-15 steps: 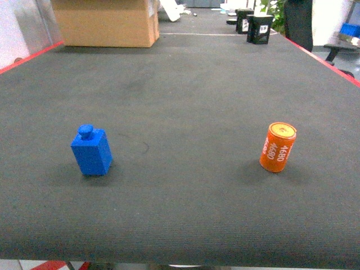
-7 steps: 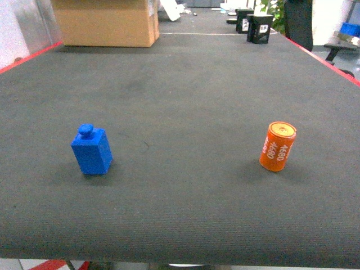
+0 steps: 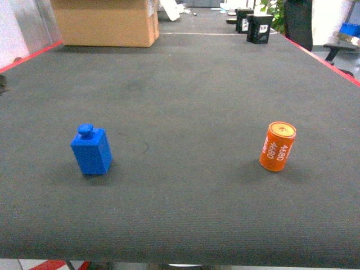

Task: Sort blue parts and orange caps into right shelf containers

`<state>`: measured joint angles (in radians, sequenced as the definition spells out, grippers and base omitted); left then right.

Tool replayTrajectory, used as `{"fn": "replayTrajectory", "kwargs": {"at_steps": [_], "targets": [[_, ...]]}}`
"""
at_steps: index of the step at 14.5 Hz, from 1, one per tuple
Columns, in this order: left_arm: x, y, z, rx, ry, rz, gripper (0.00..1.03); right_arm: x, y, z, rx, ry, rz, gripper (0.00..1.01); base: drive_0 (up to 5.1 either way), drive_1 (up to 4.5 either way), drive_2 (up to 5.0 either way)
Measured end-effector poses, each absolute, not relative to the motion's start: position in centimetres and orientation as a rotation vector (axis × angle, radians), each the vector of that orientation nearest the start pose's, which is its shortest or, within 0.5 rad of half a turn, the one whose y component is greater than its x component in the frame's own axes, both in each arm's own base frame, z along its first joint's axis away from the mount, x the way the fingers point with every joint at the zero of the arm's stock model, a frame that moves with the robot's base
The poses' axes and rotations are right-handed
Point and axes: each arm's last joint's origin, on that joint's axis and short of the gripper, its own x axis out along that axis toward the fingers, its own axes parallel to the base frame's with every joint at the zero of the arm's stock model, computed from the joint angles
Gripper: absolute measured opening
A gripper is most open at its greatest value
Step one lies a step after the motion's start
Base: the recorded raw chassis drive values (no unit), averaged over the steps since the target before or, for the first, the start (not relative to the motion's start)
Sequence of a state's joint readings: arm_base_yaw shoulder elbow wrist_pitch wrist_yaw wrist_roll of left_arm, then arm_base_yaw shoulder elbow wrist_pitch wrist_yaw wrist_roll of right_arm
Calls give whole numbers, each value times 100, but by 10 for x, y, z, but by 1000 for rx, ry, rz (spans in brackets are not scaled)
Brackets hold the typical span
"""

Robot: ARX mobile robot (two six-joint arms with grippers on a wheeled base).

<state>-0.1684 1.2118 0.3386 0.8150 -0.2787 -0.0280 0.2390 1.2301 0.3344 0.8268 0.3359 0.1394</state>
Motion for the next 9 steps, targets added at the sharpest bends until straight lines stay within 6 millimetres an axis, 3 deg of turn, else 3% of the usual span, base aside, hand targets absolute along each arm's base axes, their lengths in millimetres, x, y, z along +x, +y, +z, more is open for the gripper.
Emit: {"fn": "replayTrajectory", "kwargs": {"at_steps": [1,6,9], "targets": [[230,-31,194,-14,64,107,98,232,49,189,121,83,-90,98,0,0,0],[320,-59,146,-33,235,1,98,319,88,143,121,260,-21,98,0,0,0],[337,-63,120,-24,299,-22,98,337,94,119,103,325,-22,98,0,0,0]]}}
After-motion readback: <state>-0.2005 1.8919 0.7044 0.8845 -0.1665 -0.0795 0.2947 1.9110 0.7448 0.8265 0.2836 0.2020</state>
